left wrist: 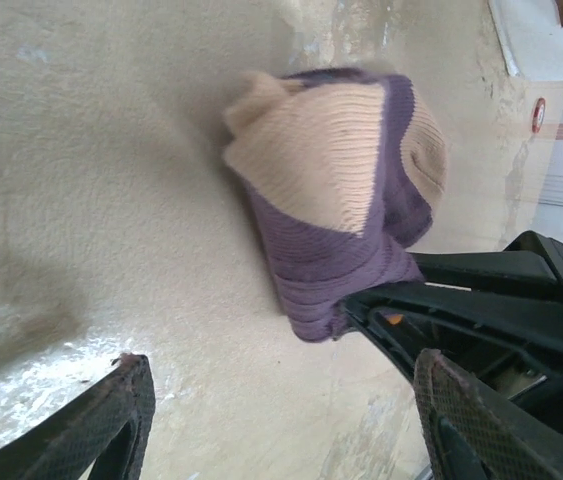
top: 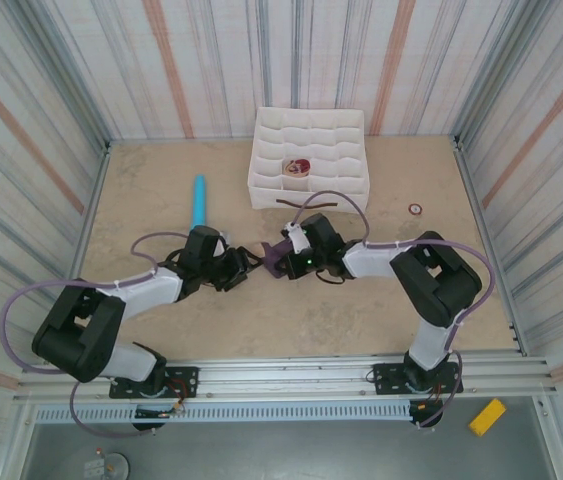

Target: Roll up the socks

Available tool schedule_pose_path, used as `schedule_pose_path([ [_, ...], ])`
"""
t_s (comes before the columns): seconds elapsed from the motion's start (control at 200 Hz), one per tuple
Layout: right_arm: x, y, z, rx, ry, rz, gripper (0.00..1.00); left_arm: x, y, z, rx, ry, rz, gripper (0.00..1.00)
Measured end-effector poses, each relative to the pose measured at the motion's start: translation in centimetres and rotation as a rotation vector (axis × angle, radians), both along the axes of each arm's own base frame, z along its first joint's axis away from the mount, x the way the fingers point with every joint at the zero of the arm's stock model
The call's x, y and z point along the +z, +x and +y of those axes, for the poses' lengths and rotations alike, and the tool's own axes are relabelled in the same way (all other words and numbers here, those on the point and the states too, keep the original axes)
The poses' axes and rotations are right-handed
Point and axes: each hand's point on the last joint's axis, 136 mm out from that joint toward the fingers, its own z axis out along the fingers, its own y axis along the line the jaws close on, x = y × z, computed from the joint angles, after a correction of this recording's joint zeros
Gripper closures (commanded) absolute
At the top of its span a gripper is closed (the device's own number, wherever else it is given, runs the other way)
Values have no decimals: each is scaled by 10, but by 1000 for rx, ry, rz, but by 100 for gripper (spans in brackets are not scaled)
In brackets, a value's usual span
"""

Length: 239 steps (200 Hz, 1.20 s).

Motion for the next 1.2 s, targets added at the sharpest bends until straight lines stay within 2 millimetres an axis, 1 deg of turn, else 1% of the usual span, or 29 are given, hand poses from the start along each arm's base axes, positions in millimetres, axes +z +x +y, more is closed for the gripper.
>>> schedule_pose_path([
  [0.17,-5,2,-17,-61,152,180,100,-1,1,1,5,7,-2,30],
  [0.271,-8,4,-25,-93,206,253,100,-4,2,2,10,15,2,30],
  [0.446,-10,3,-30,-142,255,342,100,-10,3,1,15,39,7,30],
  [0.616,-13,4,-31,-183,278,409,100,-11,9,-12,-7,46,-4,31],
  [0.827,-15,5,-33,-226,291,469,100,-14,24,-35,-47,42,-38,37],
  [0.932,-15,6,-34,-244,294,486,100,-20,33,-45,-58,36,-44,41],
  [1.077,-15,7,-35,-261,297,502,100,-24,43,-57,-70,23,-52,52],
  [1.167,-15,7,-36,-265,297,506,100,-26,47,-63,-78,17,-53,57],
  [1.197,-15,7,-36,-266,297,506,100,-26,49,-64,-79,17,-52,60],
])
